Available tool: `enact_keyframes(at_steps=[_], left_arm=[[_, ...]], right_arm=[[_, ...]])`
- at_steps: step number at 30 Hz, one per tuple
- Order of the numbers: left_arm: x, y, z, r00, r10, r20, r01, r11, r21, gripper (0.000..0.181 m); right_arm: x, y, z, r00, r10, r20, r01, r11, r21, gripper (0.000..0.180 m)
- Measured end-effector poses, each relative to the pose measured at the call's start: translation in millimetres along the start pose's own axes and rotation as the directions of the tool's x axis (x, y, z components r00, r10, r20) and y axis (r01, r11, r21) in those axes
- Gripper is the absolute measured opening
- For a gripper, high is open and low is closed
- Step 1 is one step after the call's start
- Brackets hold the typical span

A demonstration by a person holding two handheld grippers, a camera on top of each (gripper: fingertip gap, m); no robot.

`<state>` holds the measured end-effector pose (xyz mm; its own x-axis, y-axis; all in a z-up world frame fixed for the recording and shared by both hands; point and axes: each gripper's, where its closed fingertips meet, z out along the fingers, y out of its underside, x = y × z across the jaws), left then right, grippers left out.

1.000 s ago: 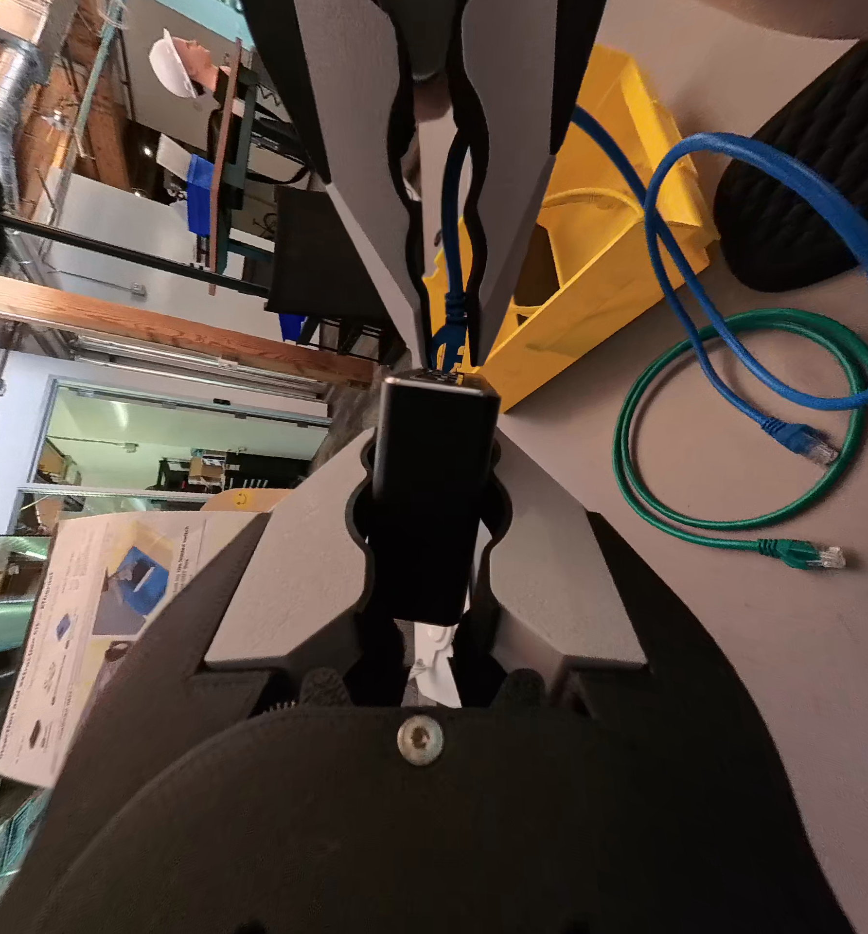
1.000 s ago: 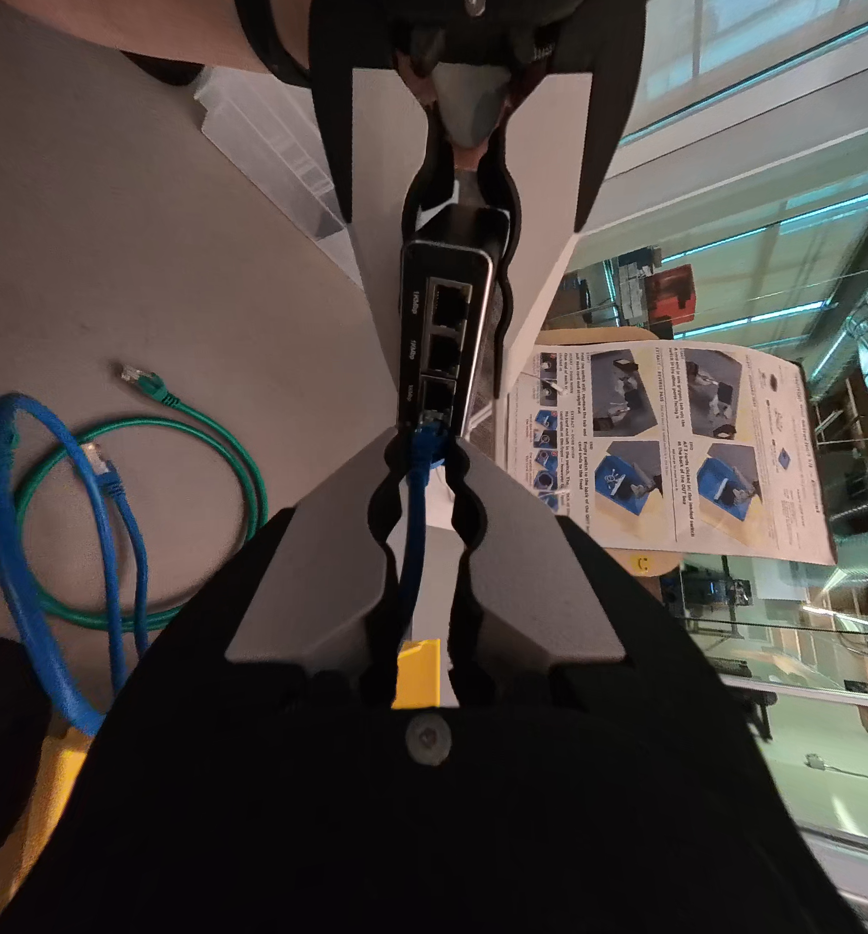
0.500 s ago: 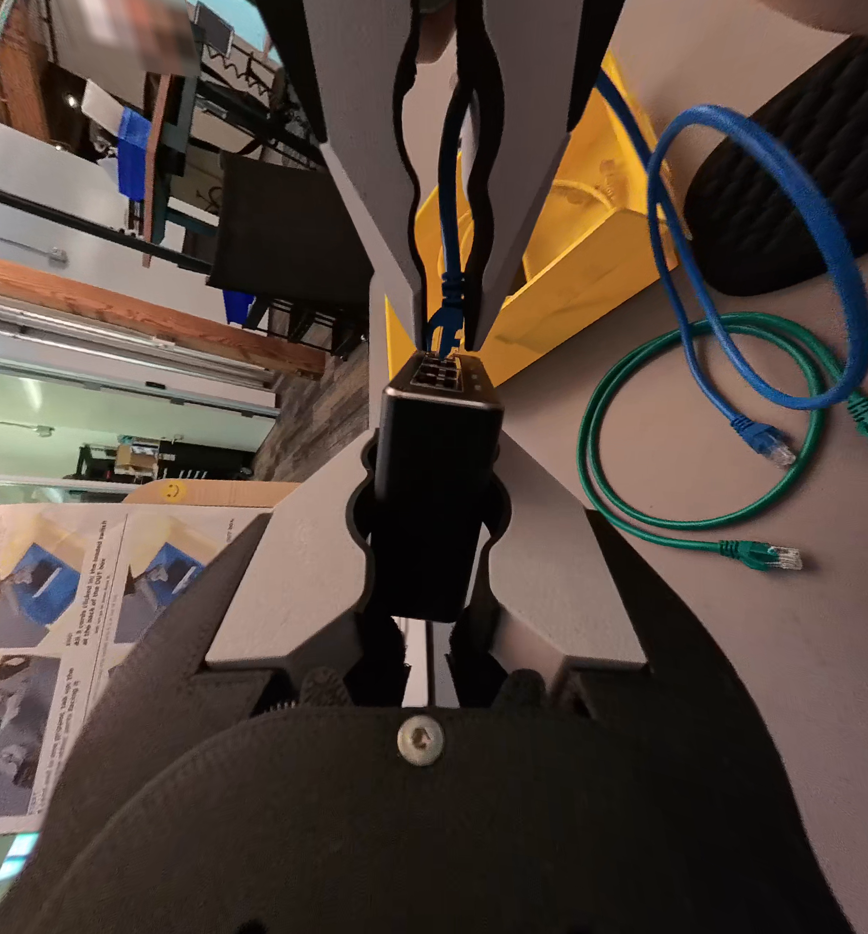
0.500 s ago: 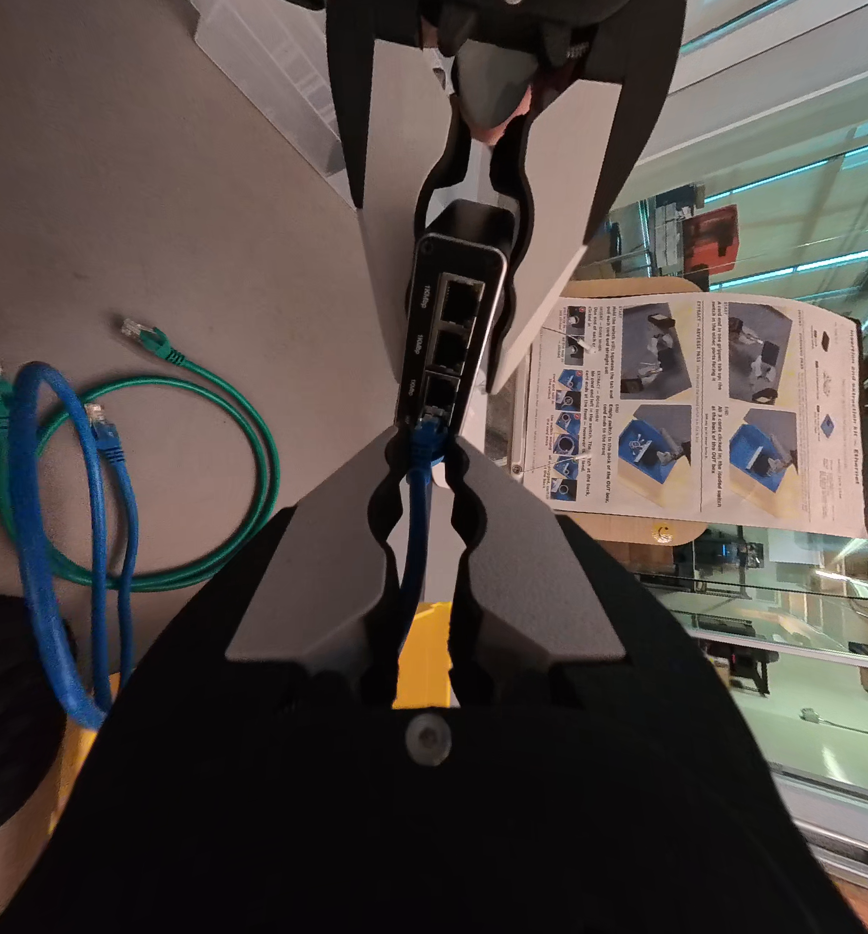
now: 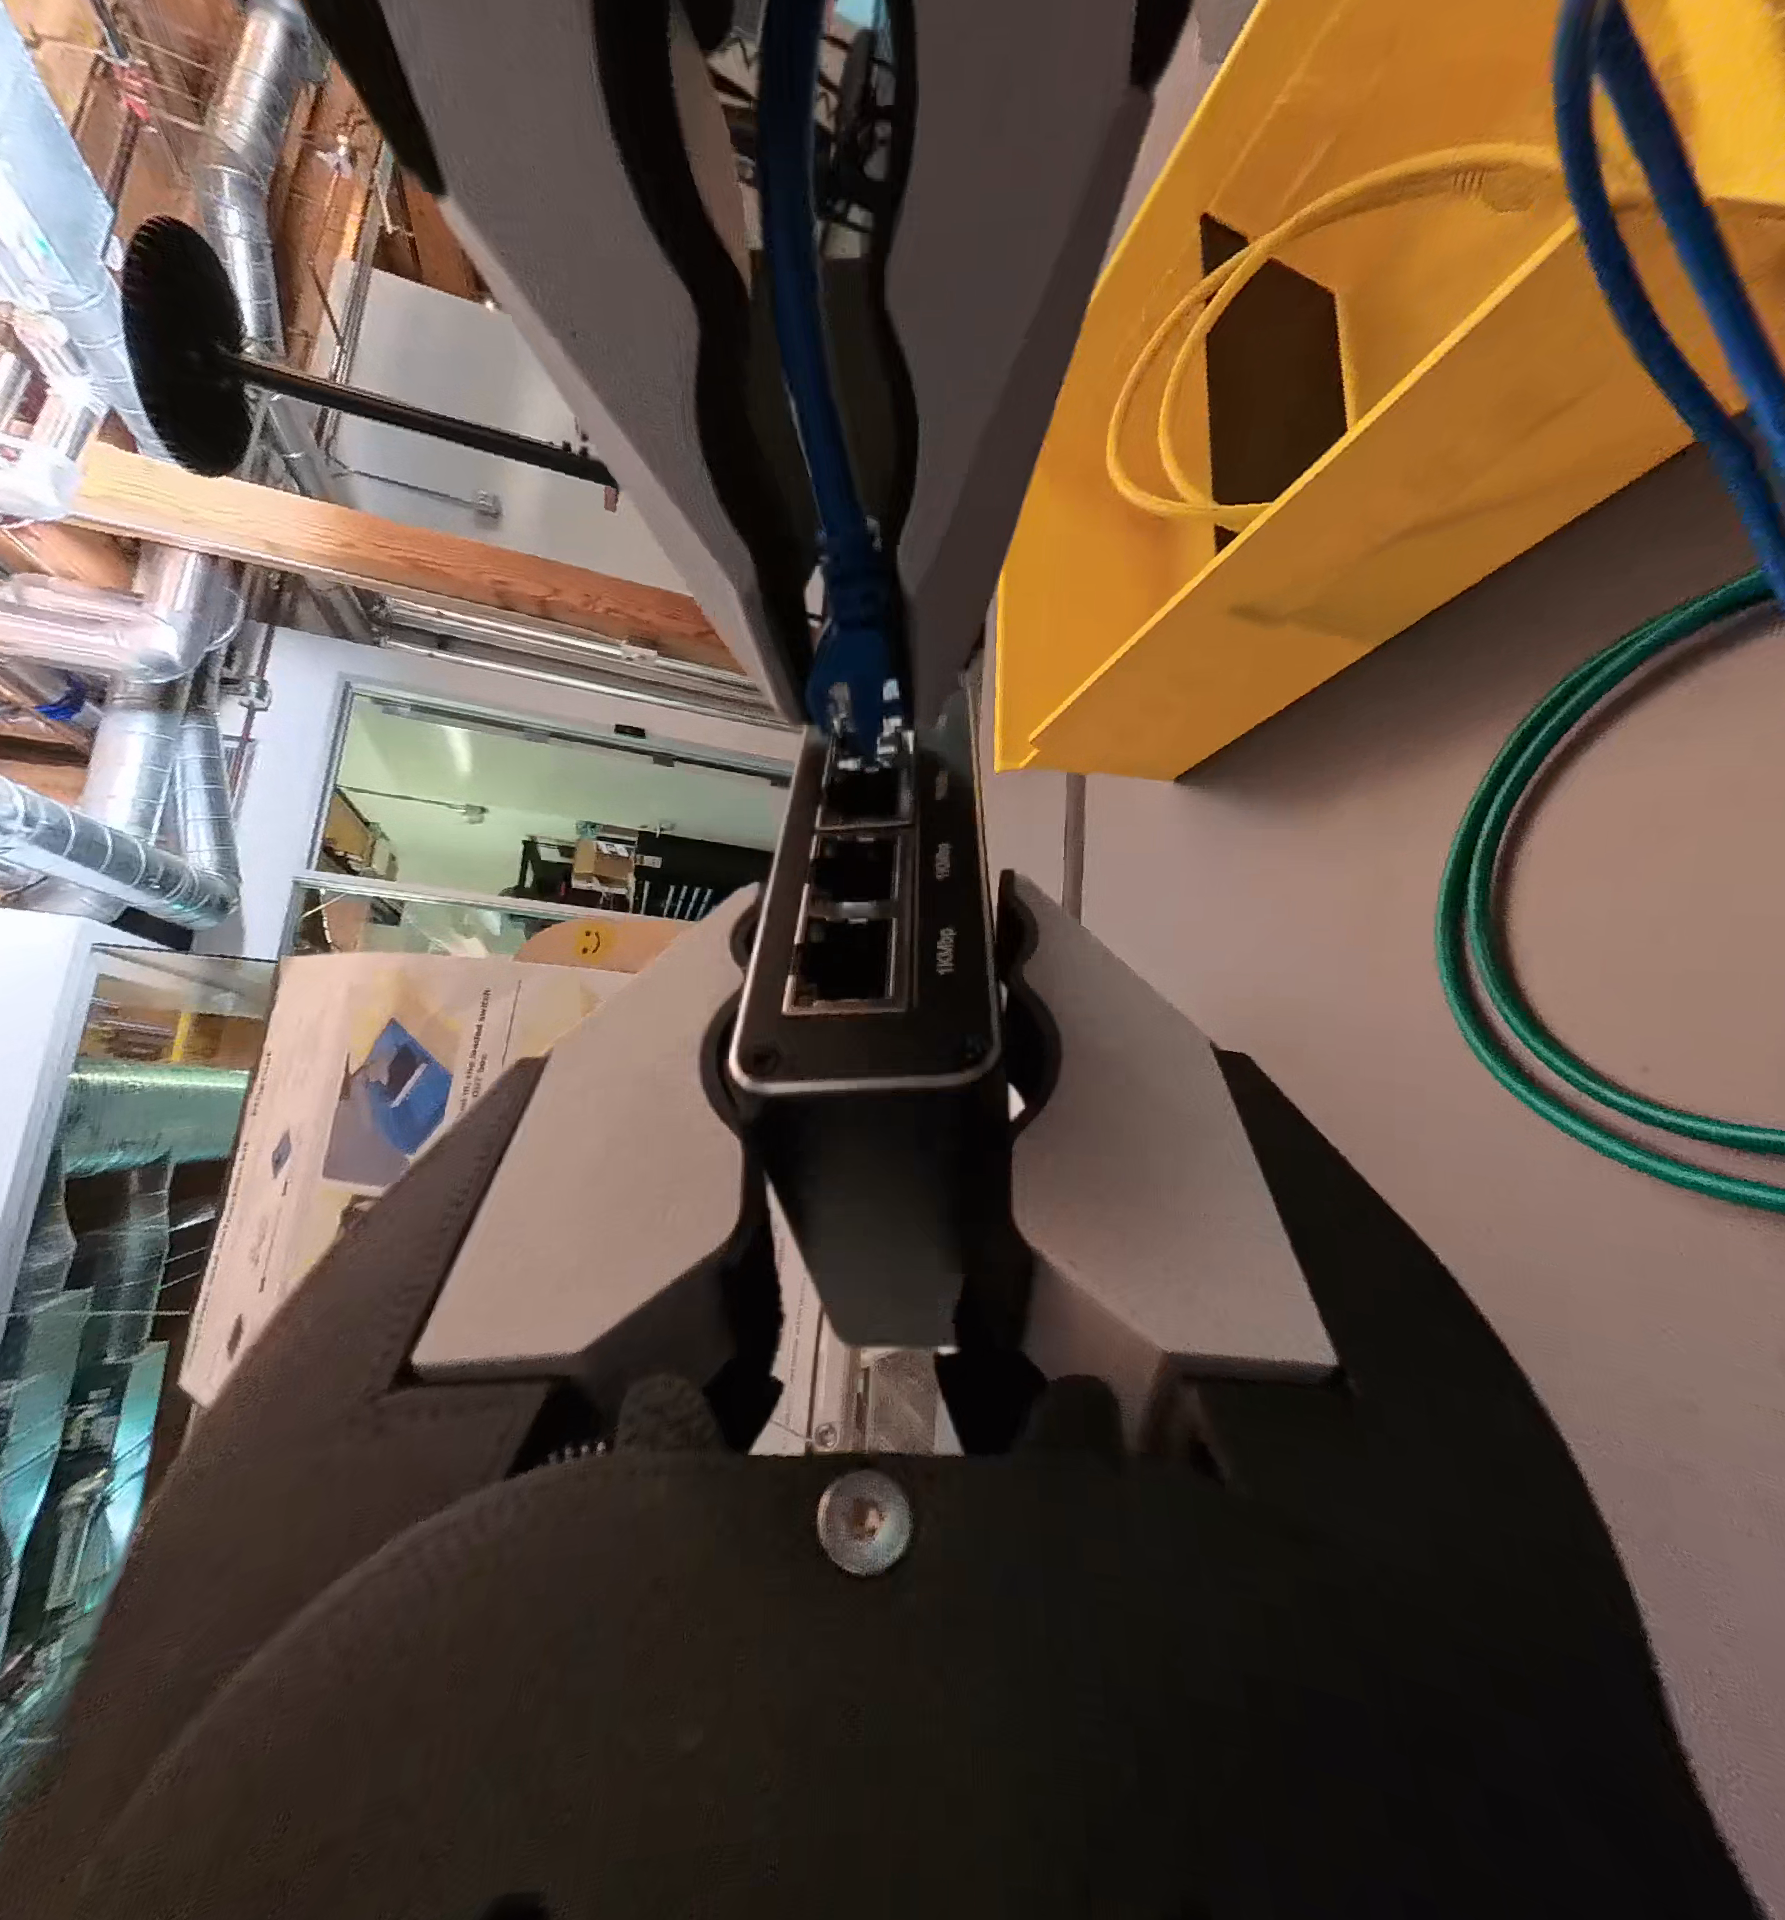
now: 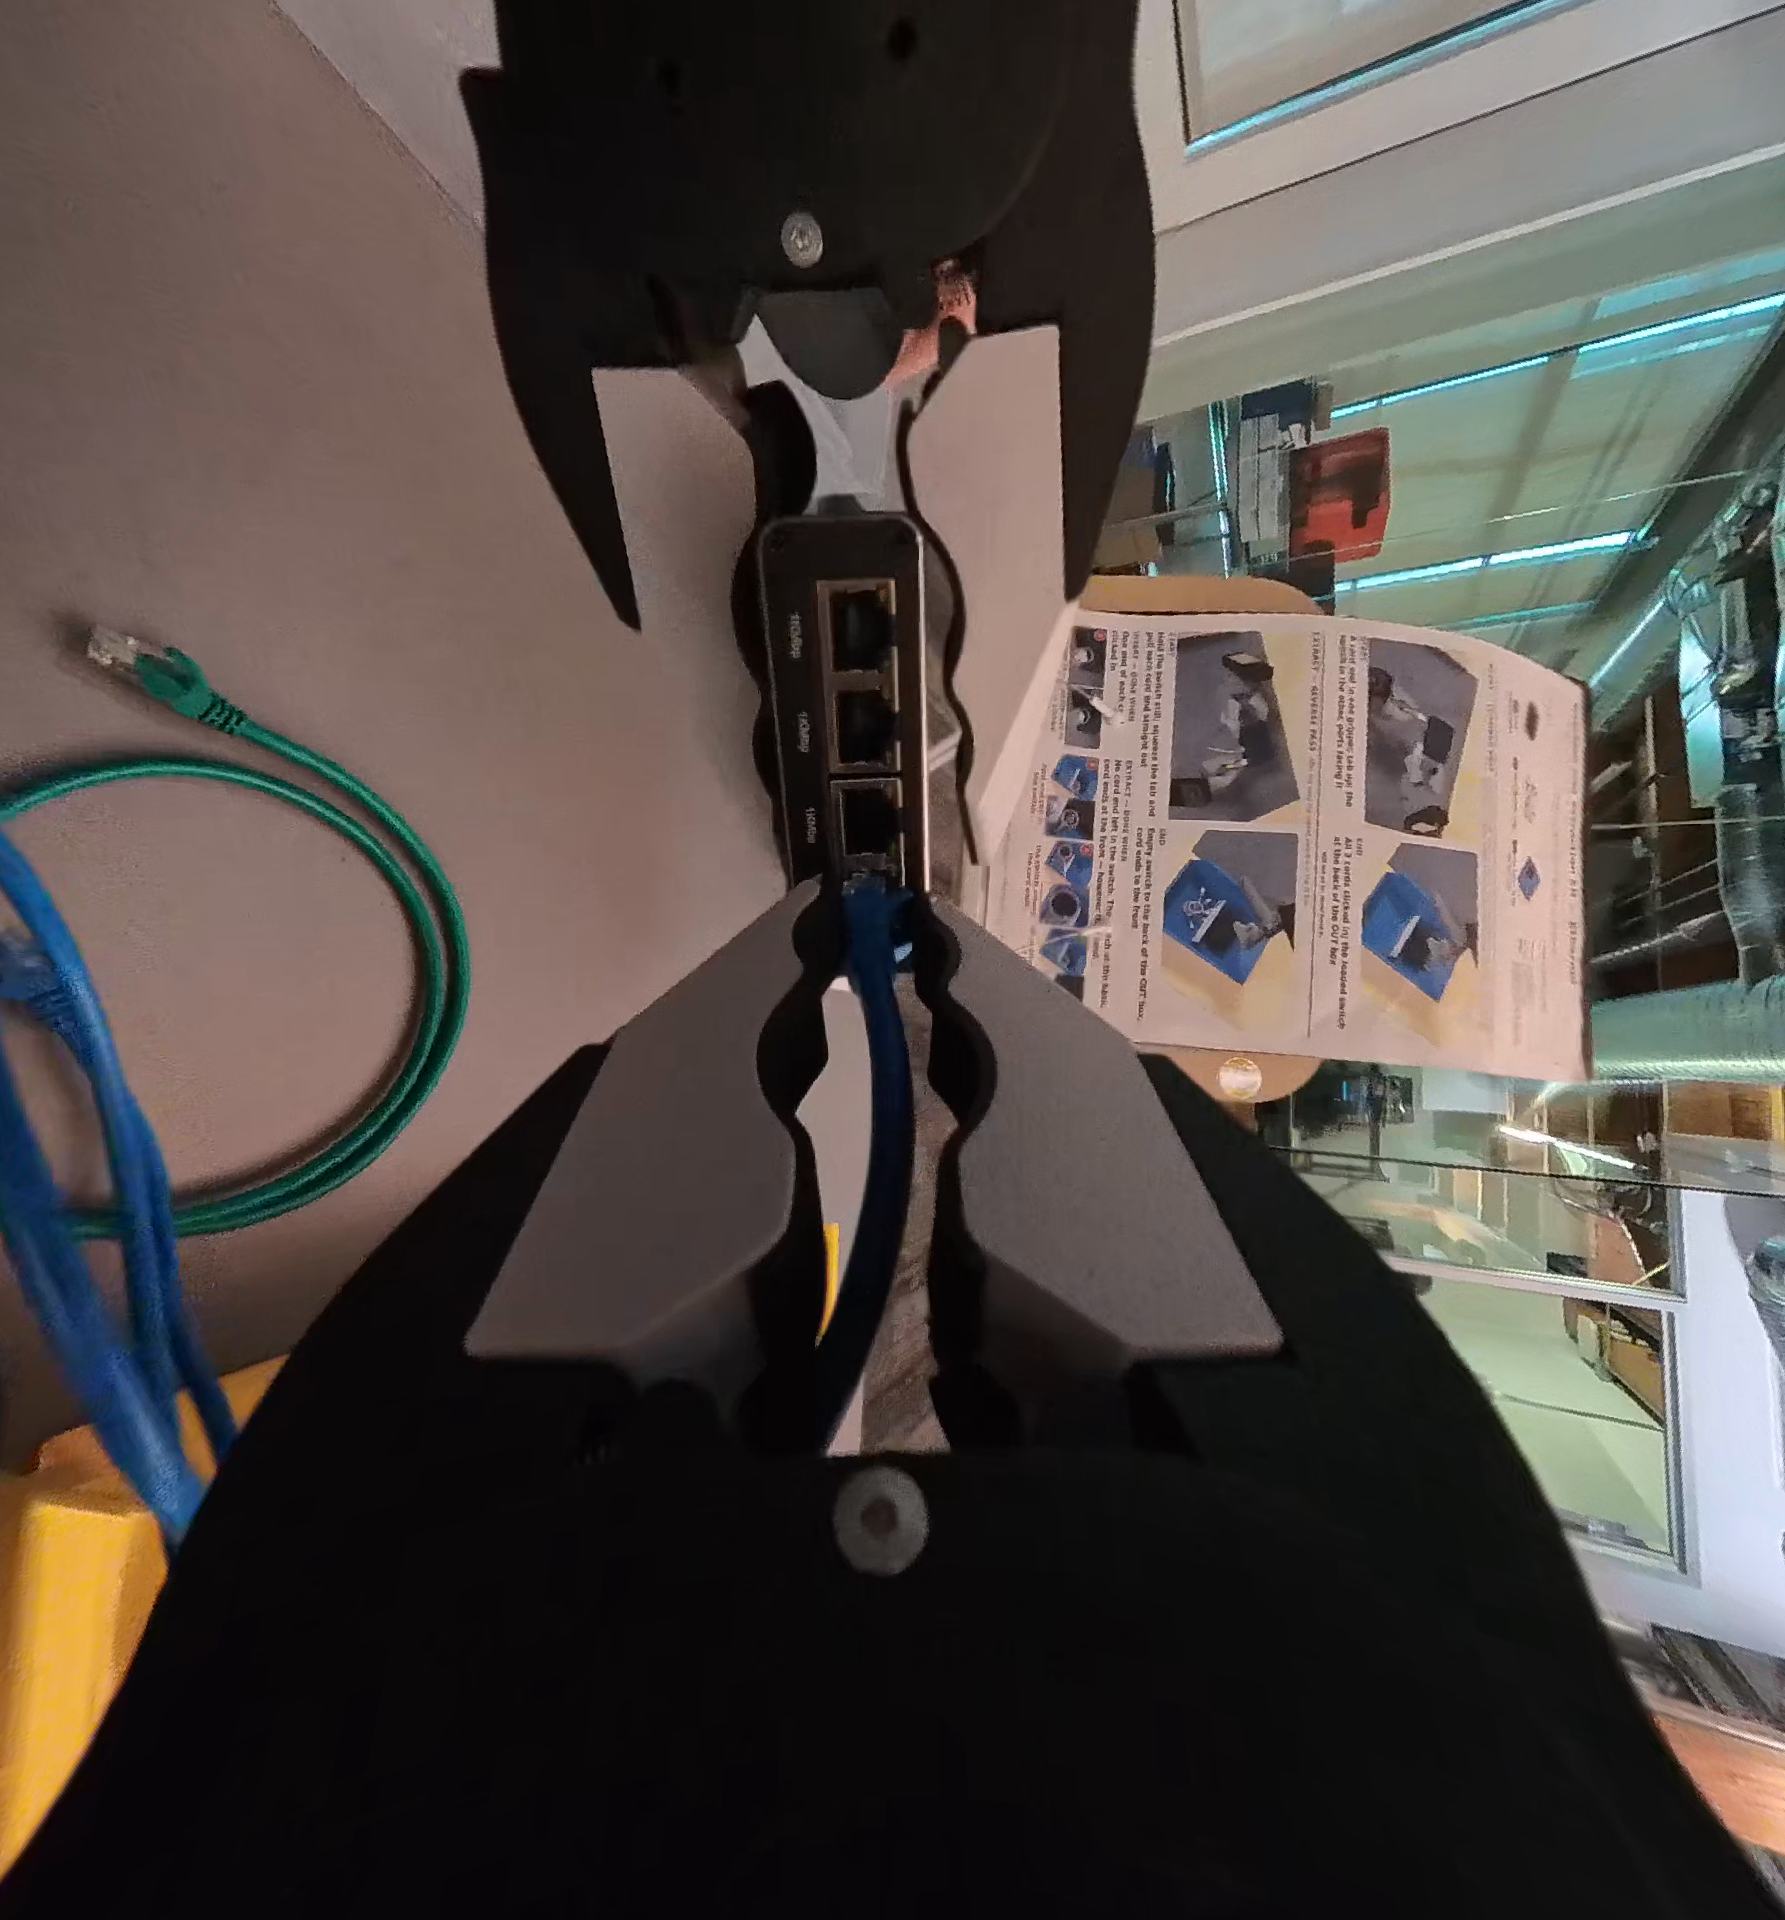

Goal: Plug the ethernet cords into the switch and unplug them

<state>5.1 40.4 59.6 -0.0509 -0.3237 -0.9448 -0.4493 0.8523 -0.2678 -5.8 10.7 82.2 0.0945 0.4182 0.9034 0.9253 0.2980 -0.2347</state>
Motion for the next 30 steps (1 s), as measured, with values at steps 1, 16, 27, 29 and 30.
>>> enact_keyframes(at_steps=[1,16,27,29,30], left_arm=[[-0.1,0.0,0.6,1.0,-0.007,-0.003,0.007,1.0,-0.003,0.039],[-9.7,2.2,-7.5,1.0,0.005,-0.015,-0.005,0.999,-0.042,0.035],[2.1,6.3,8.2,0.997,0.02,-0.073,-0.025,0.997,-0.07,0.034],[2.4,6.5,9.9,0.997,0.014,-0.078,-0.019,0.998,-0.064,0.035],[4.1,7.8,10.2,0.996,0.015,-0.093,-0.021,0.998,-0.064,0.035]], right_arm=[[0.5,1.9,2.2,1.0,0.0,-0.004,0.0,1.0,-0.005,0.012],[9.6,-3.5,6.7,0.997,-0.032,-0.071,0.036,0.998,0.05,0.013],[-8.9,13.2,10.2,0.995,0.07,0.066,-0.071,0.997,0.014,0.013],[-9.3,14.0,10.0,0.994,0.084,0.073,-0.085,0.996,0.013,0.013],[-11.6,14.2,11.0,0.993,0.08,0.082,-0.08,0.997,0.003,0.014]])
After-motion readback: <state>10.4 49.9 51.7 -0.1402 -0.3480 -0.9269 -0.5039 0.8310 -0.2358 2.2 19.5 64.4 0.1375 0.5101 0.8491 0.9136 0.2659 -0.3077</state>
